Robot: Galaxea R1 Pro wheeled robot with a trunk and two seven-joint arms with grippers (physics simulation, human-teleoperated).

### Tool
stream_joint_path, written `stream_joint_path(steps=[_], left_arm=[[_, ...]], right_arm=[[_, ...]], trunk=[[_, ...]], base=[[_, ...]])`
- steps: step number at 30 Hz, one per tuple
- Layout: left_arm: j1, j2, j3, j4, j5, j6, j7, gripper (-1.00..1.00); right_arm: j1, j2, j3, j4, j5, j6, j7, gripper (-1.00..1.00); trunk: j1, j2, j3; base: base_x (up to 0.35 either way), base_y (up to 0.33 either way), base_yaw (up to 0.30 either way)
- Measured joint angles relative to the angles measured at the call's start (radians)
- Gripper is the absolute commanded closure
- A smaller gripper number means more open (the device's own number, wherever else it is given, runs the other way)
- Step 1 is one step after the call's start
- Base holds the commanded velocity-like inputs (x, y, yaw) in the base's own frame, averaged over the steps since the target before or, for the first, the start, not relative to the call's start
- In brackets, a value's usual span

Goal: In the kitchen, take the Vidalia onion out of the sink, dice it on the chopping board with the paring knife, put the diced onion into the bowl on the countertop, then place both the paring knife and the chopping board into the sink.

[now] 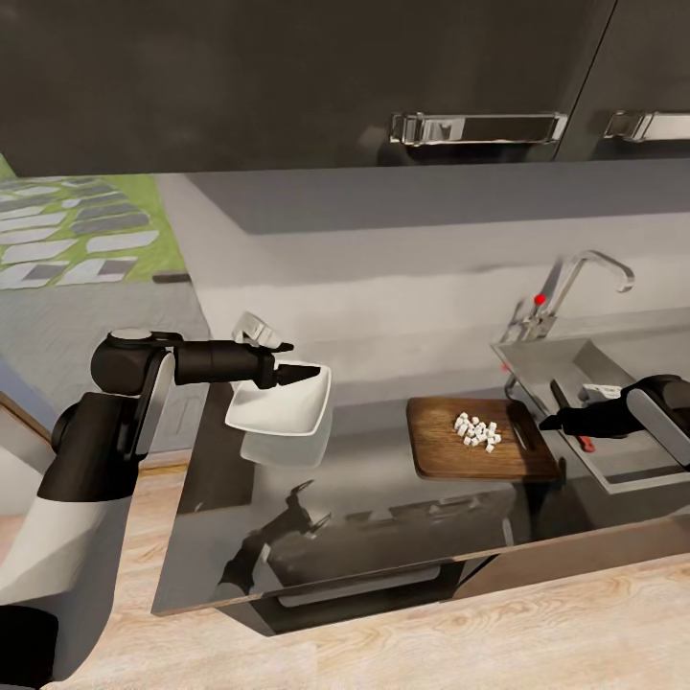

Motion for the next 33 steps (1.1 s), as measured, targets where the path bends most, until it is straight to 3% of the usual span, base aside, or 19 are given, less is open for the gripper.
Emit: stream_joint_path(steps=[7, 17, 19, 25, 30, 33], left_arm=[[0.000, -0.001, -0.001, -0.001, 0.000, 0.001, -0.002, -1.00], [0.000, -0.041, -0.002, -0.005, 0.000, 0.001, -0.004, -1.00], [0.000, -0.092, -0.003, -0.005, 0.001, 0.001, -0.003, -1.00], [0.000, -0.172, -0.004, -0.002, 0.001, -0.002, 0.003, -1.00], [-0.002, -0.216, -0.002, 0.000, 0.000, 0.000, 0.006, -1.00], [-0.007, -0.225, -0.001, 0.000, 0.000, 0.004, 0.007, -1.00]], right_arm=[[0.000, 0.001, 0.000, 0.000, -0.002, 0.000, 0.001, -1.00], [0.000, 0.001, -0.002, 0.000, -0.006, -0.001, 0.002, -1.00], [0.000, 0.001, -0.002, 0.000, -0.006, -0.001, 0.002, -1.00], [0.000, 0.001, -0.002, 0.000, -0.006, -0.001, 0.002, -1.00], [0.000, 0.001, -0.003, 0.000, -0.006, -0.001, 0.002, -1.00], [0.000, 0.001, -0.003, 0.000, -0.006, -0.001, 0.002, -1.00]], trunk=[[0.000, 0.000, 0.000], [0.000, 0.000, 0.000], [0.000, 0.000, -0.001], [0.000, 0.000, -0.005], [0.000, 0.000, -0.008], [0.000, 0.000, -0.011]], base=[[0.000, 0.039, 0.000], [0.000, 0.023, 0.000], [0.000, 0.001, 0.000], [0.000, 0.000, 0.000], [0.000, 0.000, 0.000], [0.000, 0.000, 0.000]])
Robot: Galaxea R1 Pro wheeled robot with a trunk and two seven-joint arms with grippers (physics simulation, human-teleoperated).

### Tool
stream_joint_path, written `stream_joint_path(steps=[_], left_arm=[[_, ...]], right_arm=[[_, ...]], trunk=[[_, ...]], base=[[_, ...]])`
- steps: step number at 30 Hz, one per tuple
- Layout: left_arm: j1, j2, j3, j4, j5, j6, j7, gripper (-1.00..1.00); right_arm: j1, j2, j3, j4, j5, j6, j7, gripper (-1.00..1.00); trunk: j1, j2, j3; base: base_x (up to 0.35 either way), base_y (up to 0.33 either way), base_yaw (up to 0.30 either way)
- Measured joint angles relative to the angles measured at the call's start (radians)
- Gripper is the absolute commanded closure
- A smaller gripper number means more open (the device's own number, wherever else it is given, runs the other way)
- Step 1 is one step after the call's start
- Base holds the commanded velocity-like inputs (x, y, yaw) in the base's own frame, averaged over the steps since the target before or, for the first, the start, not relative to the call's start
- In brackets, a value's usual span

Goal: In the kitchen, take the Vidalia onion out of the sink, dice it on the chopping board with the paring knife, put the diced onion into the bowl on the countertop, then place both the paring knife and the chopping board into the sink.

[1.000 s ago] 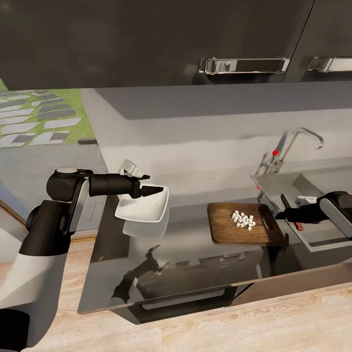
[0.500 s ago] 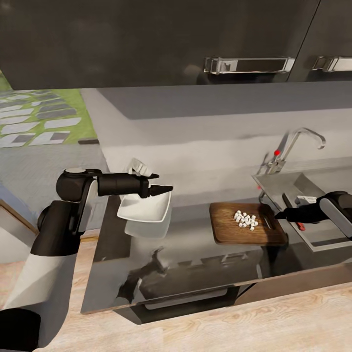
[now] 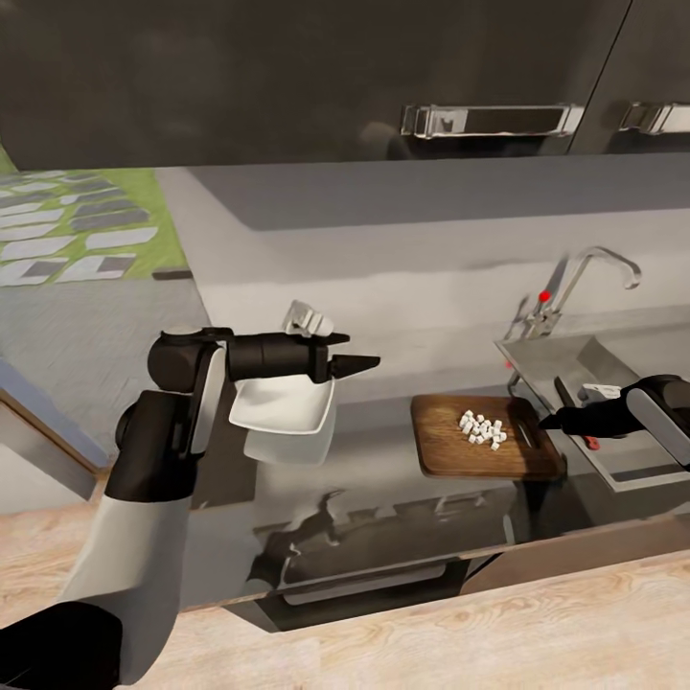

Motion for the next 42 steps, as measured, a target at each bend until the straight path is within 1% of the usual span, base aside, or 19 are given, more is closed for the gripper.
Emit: stream_joint_path(steps=[4, 12, 14, 16, 17, 18, 19, 20, 21, 22, 26, 27, 29, 31, 32, 34, 36, 39, 42], left_arm=[[-0.005, -0.006, 0.002, 0.000, 0.000, 0.002, 0.002, -1.00], [-0.008, -0.007, 0.009, -0.010, 0.000, 0.002, -0.001, -1.00], [-0.009, -0.005, 0.011, -0.011, 0.000, 0.002, 0.000, -1.00], [-0.009, 0.000, 0.021, -0.011, 0.000, 0.002, 0.002, -1.00], [-0.009, 0.005, 0.035, -0.011, -0.001, 0.003, 0.002, -1.00], [-0.009, 0.047, 0.093, -0.010, -0.003, 0.003, -0.001, -1.00], [-0.009, 0.068, 0.129, -0.011, -0.002, 0.005, -0.003, -1.00], [-0.009, 0.084, 0.154, -0.010, -0.002, 0.005, -0.004, -1.00], [-0.009, 0.092, 0.166, -0.010, -0.001, 0.006, -0.004, -1.00], [-0.009, 0.120, 0.191, -0.010, -0.002, 0.006, -0.005, -1.00], [-0.009, 0.136, 0.204, -0.011, 0.000, 0.009, -0.021, -1.00], [-0.009, 0.141, 0.205, -0.017, 0.001, 0.009, -0.067, -1.00], [-0.009, 0.151, 0.206, -0.022, 0.000, 0.005, -0.116, -1.00], [-0.009, 0.161, 0.206, -0.025, 0.000, -0.003, -0.151, -1.00], [-0.009, 0.167, 0.206, -0.026, 0.000, -0.013, -0.175, -1.00], [-0.009, 0.172, 0.206, -0.027, 0.000, -0.032, -0.200, -1.00], [-0.009, 0.174, 0.206, -0.029, 0.000, -0.083, -0.236, -1.00], [-0.009, 0.176, 0.206, -0.029, 0.000, -0.109, -0.248, -1.00], [-0.009, 0.176, 0.206, -0.029, 0.000, -0.117, -0.253, -1.00]], right_arm=[[0.000, 0.000, 0.000, 0.000, -0.001, 0.000, 0.000, -1.00], [0.000, 0.000, 0.000, 0.000, -0.001, 0.000, 0.000, -1.00], [0.000, 0.000, -0.001, 0.000, -0.001, 0.000, 0.000, -1.00], [0.000, 0.000, -0.001, 0.000, -0.001, 0.000, 0.000, -1.00], [0.000, 0.000, -0.002, 0.000, -0.001, 0.000, 0.000, -1.00], [0.000, 0.000, -0.002, 0.000, -0.002, 0.000, 0.000, -1.00], [0.000, 0.000, -0.002, 0.000, -0.001, 0.000, 0.000, -1.00], [0.000, 0.000, -0.002, 0.000, -0.001, 0.000, 0.000, -1.00], [0.000, 0.000, -0.002, 0.000, -0.001, 0.000, 0.000, -1.00], [0.000, 0.000, -0.002, 0.000, -0.002, 0.000, 0.000, -1.00], [-0.001, 0.000, -0.003, 0.000, -0.001, 0.000, 0.000, -1.00], [0.000, 0.000, -0.003, 0.000, -0.001, 0.000, 0.000, -1.00], [0.000, 0.000, -0.002, 0.000, -0.001, 0.000, 0.000, -1.00], [0.000, 0.000, -0.002, 0.000, -0.001, 0.000, 0.000, -1.00], [0.000, 0.000, -0.002, 0.000, -0.001, 0.000, 0.000, -1.00], [0.000, 0.000, -0.002, 0.000, -0.001, 0.000, 0.000, -1.00], [0.000, 0.000, -0.002, 0.000, -0.001, 0.000, 0.000, -1.00], [0.000, 0.000, -0.002, 0.000, -0.001, 0.000, 0.000, -1.00], [0.000, 0.001, -0.002, 0.000, -0.001, 0.000, 0.000, -1.00]], trunk=[[0.000, 0.000, -0.003], [0.000, 0.000, -0.005], [0.000, 0.000, -0.006], [0.000, 0.000, -0.008], [0.000, 0.000, -0.008], [0.000, 0.000, -0.010], [0.000, 0.000, -0.011], [0.000, 0.000, -0.012], [0.000, 0.000, -0.013], [0.000, 0.000, -0.014], [0.000, 0.000, -0.017], [0.000, 0.000, -0.017], [0.000, 0.000, -0.017], [0.000, 0.000, -0.018], [0.000, 0.000, -0.019], [0.000, 0.000, -0.020], [0.000, 0.000, -0.021], [0.000, 0.000, -0.022], [0.000, 0.000, -0.023]], base=[[0.000, 0.000, 0.000], [0.000, 0.000, 0.000], [0.000, 0.000, 0.000], [0.000, 0.000, 0.000], [0.000, 0.000, 0.000], [0.000, 0.000, 0.000], [0.000, 0.000, 0.000], [0.000, 0.000, 0.000], [0.000, 0.000, 0.000], [0.000, 0.000, 0.000], [0.000, 0.000, 0.000], [0.000, 0.000, 0.000], [0.000, 0.000, 0.000], [0.000, 0.000, 0.000], [0.000, 0.000, 0.000], [0.000, 0.000, 0.000], [0.000, 0.000, 0.000], [0.000, 0.000, 0.000], [0.000, 0.000, 0.000]])
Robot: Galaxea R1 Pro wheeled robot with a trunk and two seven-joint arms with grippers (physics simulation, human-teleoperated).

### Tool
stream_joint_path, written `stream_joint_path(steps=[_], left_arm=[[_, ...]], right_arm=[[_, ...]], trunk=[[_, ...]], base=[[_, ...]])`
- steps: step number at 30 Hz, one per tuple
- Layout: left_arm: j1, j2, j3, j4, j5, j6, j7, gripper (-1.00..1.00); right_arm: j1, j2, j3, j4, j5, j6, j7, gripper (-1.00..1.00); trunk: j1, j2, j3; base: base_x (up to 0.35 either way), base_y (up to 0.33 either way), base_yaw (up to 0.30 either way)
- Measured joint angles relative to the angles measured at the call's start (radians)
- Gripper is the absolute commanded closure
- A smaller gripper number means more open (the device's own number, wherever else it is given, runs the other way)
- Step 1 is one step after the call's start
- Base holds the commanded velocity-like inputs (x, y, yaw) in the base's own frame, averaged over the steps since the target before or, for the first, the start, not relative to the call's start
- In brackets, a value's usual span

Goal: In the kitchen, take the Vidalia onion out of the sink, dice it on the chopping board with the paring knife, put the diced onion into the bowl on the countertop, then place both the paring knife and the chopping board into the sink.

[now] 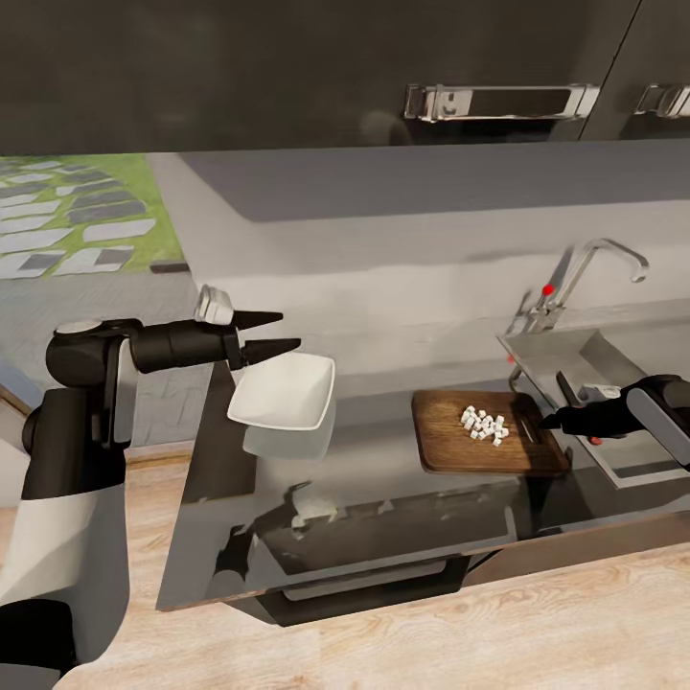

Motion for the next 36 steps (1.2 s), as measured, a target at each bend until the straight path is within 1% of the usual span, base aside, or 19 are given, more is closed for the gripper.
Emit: stream_joint_path(steps=[13, 21, 25, 26, 27, 28, 36], left_arm=[[0.000, 0.001, 0.000, 0.000, 0.000, -0.004, -0.004, -1.00], [0.000, -0.002, -0.001, 0.000, 0.000, -0.005, -0.004, -1.00], [0.000, -0.003, -0.008, 0.000, 0.000, -0.007, -0.004, -1.00], [0.000, -0.003, -0.011, 0.000, 0.000, -0.016, -0.004, -1.00], [0.000, -0.003, -0.021, 0.000, 0.000, -0.050, -0.005, -1.00], [0.000, -0.003, -0.024, 0.000, 0.000, -0.062, -0.005, -1.00], [0.000, -0.003, -0.027, 0.000, 0.000, -0.082, -0.007, -1.00]], right_arm=[[0.000, 0.000, 0.000, 0.000, 0.000, 0.000, 0.000, -1.00], [0.000, 0.000, -0.001, 0.000, 0.000, 0.000, 0.000, -1.00], [0.000, 0.000, -0.001, 0.000, 0.000, 0.000, 0.000, -1.00], [0.001, 0.000, 0.000, 0.000, 0.000, 0.000, 0.000, -1.00], [0.000, 0.000, -0.001, 0.000, 0.000, 0.000, 0.000, -1.00], [0.000, 0.000, 0.000, 0.000, -0.001, 0.000, 0.001, -1.00], [0.000, 0.000, 0.000, 0.000, -0.001, 0.000, 0.001, -1.00]], trunk=[[0.000, 0.000, -0.001], [0.000, 0.000, -0.009], [0.000, 0.000, -0.012], [0.000, 0.000, -0.014], [0.000, 0.000, -0.015], [0.000, 0.000, -0.015], [0.000, 0.000, -0.018]], base=[[0.000, 0.000, 0.000], [0.000, 0.000, 0.000], [0.000, 0.000, 0.000], [0.000, 0.000, 0.000], [0.000, 0.000, 0.000], [0.000, 0.000, 0.000], [0.000, 0.000, 0.000]])
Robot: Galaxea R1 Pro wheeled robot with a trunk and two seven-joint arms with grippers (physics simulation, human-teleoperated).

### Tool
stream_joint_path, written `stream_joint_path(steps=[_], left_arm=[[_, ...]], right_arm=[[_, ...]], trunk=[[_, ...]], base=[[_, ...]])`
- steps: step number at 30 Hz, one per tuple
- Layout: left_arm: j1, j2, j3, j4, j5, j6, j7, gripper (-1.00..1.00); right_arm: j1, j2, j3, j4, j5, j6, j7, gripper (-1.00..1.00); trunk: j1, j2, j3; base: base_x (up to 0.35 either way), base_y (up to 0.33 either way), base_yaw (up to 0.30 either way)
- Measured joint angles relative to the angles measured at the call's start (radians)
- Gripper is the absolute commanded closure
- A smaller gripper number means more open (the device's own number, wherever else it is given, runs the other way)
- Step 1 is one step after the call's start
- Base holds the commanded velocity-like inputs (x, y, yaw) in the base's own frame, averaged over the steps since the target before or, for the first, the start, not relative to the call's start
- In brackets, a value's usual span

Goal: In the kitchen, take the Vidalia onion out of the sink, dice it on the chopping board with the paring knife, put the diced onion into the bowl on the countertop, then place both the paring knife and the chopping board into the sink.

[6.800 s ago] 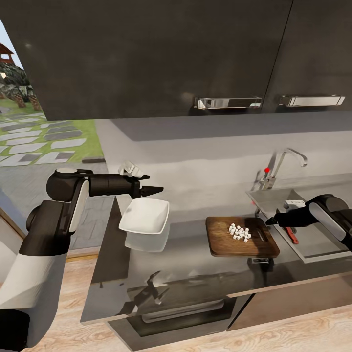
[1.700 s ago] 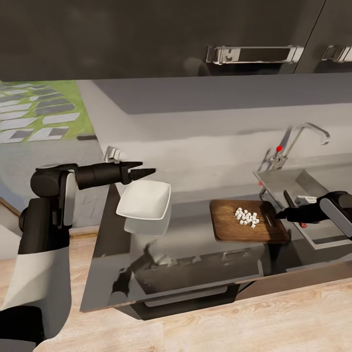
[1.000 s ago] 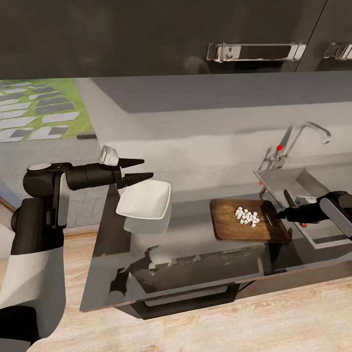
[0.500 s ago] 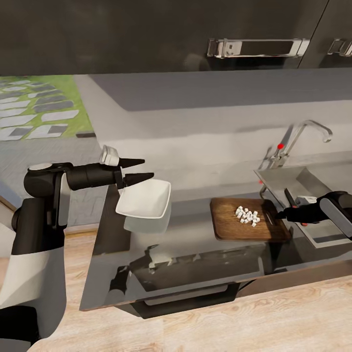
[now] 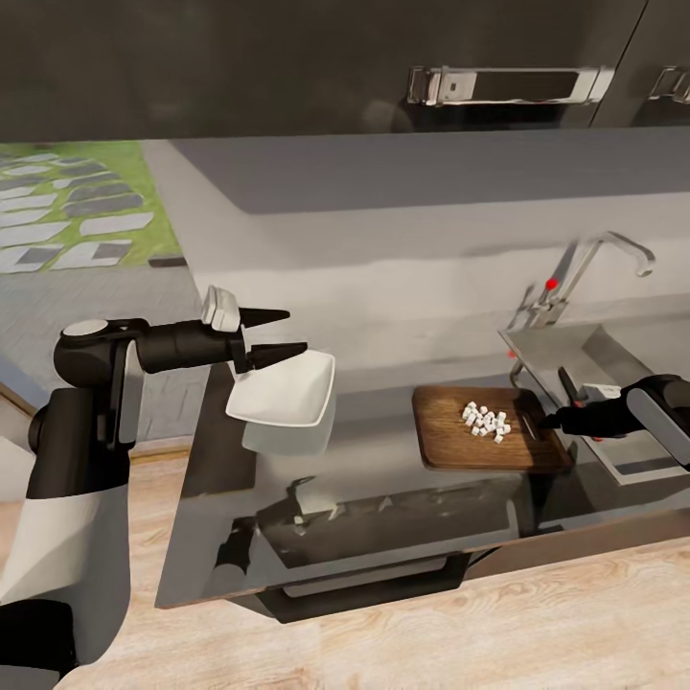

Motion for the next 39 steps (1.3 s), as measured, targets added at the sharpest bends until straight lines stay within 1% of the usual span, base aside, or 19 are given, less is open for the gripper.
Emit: stream_joint_path(steps=[12, 29, 39], left_arm=[[0.000, -0.001, 0.001, 0.000, 0.000, -0.001, 0.001, -1.00], [0.000, -0.001, 0.001, 0.001, 0.000, -0.001, 0.001, -1.00], [0.000, 0.000, 0.001, 0.001, 0.000, 0.000, 0.001, -1.00]], right_arm=[[0.000, 0.000, 0.000, 0.000, 0.001, 0.000, -0.001, -1.00], [0.000, 0.000, 0.000, 0.000, 0.000, 0.000, 0.001, -1.00], [0.000, 0.000, -0.001, 0.000, 0.000, 0.000, 0.000, -1.00]], trunk=[[0.000, 0.000, -0.005], [0.000, 0.000, -0.019], [0.000, 0.000, -0.020]], base=[[0.000, 0.000, 0.000], [0.000, 0.000, 0.000], [0.000, 0.000, 0.000]])
